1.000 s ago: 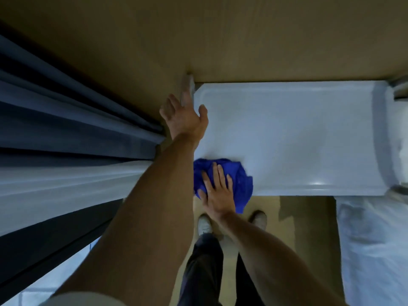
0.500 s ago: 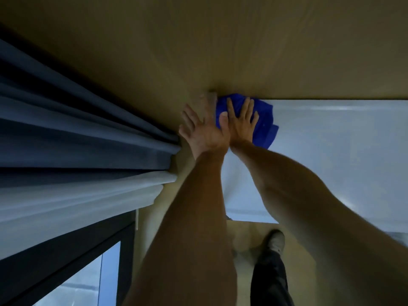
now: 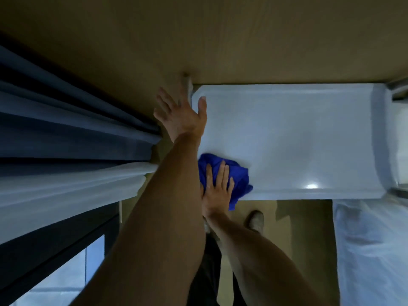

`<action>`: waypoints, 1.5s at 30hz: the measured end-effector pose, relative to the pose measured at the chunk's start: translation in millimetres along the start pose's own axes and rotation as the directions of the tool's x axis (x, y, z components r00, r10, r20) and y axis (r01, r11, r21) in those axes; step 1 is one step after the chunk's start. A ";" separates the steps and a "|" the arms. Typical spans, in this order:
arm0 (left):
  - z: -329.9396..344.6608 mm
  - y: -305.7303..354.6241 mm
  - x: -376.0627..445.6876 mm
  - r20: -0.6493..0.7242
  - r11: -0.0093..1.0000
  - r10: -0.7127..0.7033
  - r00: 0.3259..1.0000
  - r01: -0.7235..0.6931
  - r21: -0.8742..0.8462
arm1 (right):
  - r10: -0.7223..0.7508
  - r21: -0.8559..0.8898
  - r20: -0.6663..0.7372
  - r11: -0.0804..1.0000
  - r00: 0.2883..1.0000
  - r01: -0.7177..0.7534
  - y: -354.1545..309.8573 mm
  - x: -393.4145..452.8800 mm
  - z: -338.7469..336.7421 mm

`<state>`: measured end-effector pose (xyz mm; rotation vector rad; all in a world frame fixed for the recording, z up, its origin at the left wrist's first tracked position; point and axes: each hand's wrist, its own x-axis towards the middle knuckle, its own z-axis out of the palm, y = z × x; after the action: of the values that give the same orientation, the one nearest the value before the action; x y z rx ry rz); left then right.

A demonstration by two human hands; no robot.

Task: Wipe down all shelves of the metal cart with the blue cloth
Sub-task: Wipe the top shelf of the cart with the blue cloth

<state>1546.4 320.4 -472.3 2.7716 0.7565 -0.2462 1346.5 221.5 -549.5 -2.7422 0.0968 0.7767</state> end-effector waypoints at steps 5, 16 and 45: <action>1.9 1.2 -1.2 0.004 1.000 -0.007 1.000 0.007 -0.015 | -0.056 -0.059 -0.010 0.997 0.998 0.055 11.7 46.2 -17.3; 13.3 0.9 5.1 -0.023 1.000 -0.001 1.000 0.002 0.021 | 0.105 -0.023 -0.248 0.993 0.963 -0.114 -57.7 230.7 -93.6; 5.4 1.9 1.5 -0.034 0.999 0.001 0.999 -0.002 -0.037 | -0.472 -0.035 -0.120 0.881 0.874 0.471 2.9 63.6 -12.9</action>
<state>1548.2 318.0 -477.3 2.7477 0.7596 -0.1839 1406.8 215.8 -573.1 -2.6434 -0.5327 0.4641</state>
